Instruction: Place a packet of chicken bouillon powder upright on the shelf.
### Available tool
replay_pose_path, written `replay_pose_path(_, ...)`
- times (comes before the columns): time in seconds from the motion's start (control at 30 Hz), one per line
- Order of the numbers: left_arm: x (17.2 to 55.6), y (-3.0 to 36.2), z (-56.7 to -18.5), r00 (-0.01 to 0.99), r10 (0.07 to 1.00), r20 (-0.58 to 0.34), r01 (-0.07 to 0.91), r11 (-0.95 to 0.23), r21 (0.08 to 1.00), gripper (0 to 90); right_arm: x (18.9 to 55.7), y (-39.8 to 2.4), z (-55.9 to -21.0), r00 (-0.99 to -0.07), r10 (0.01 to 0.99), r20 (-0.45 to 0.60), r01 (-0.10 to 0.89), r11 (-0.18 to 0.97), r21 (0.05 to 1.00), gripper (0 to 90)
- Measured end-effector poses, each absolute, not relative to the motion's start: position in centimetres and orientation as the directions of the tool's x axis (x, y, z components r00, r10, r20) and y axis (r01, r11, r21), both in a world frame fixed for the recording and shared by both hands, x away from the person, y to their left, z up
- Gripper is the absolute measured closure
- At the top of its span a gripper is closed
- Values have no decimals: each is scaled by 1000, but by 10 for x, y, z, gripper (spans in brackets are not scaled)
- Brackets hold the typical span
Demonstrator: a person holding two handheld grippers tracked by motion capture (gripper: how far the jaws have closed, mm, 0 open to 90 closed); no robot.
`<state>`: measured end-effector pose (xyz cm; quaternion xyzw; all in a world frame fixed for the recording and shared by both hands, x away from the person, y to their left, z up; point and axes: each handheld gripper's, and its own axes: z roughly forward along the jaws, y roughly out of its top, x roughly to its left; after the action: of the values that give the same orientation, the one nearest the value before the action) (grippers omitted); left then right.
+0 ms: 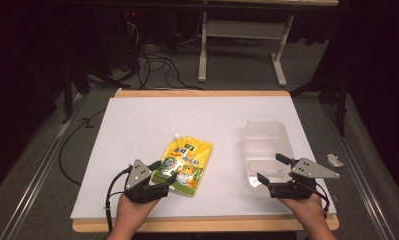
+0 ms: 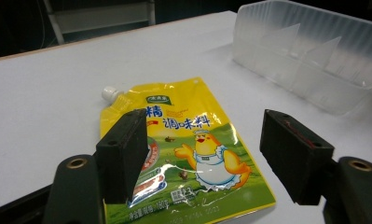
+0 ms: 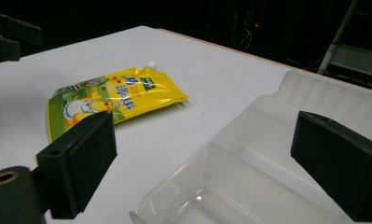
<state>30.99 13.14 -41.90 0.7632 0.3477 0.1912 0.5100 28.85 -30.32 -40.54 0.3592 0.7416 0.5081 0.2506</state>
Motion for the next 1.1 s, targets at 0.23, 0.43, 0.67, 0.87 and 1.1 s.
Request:
replay_pose_path(0.23,311,135,-419,678,732,-72,345,-230,910,322,289,-301,-406,-602,799,-1,290,220,931,25)
replay_pose_path(0.43,312,136,-418,677,731,-79,347,-224,911,326,288,-301,-407,-599,800,-3,295,225,929,31)
replay_pose_path(0.67,312,135,-418,682,728,-73,343,-230,911,327,288,-301,-406,-602,798,-2,292,223,930,32)
replay_pose_path(0.87,312,136,-418,678,731,-74,347,-229,910,324,287,-299,-406,-610,793,-1,291,225,930,33)
replay_pose_path(1.1,318,144,-422,646,760,-77,369,-222,903,291,286,-305,-403,-609,793,3,288,218,932,33)
